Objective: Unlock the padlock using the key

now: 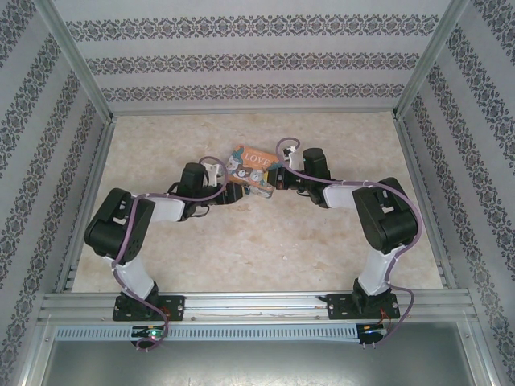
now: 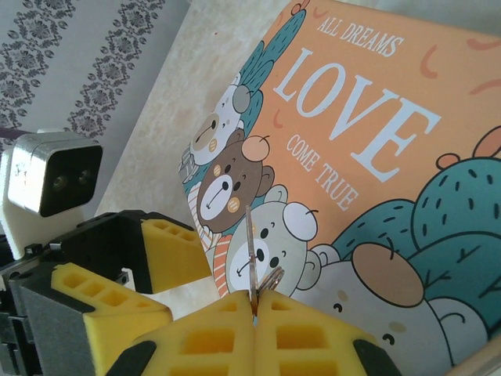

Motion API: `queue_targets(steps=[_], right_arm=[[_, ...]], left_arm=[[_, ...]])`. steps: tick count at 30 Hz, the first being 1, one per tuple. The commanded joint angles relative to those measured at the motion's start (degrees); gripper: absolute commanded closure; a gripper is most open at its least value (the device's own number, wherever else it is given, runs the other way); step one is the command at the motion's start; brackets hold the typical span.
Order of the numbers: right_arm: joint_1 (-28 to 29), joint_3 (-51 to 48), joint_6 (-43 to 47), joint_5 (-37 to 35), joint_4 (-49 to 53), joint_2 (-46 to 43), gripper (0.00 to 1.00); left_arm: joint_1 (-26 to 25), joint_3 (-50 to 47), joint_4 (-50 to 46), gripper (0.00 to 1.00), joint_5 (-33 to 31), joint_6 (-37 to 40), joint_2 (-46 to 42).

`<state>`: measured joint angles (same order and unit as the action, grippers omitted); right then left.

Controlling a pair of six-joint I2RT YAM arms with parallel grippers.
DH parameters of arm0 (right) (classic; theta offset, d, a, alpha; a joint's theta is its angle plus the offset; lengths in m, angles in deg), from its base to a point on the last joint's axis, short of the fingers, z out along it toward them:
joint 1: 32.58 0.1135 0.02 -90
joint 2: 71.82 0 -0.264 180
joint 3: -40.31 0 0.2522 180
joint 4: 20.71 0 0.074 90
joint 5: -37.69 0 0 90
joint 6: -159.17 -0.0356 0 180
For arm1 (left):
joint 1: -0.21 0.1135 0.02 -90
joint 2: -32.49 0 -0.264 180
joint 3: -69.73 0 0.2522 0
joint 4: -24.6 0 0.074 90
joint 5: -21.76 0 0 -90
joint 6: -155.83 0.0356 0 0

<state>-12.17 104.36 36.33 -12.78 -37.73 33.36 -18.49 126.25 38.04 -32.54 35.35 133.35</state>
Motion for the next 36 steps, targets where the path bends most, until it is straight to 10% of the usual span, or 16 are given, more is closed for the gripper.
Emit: queue_targets(steps=[1,36], right_arm=[[0.53,0.17,-0.22,-0.93,1.91,2.30,1.00],[0.60,-0.45,-0.11,-0.78,1.88,2.22,1.00]], left_arm=[[-0.72,1.96,4.50,0.34,0.22,-0.01,1.75],[-4.33,3.33,12.26,0.42,-2.85,4.27,10.78]])
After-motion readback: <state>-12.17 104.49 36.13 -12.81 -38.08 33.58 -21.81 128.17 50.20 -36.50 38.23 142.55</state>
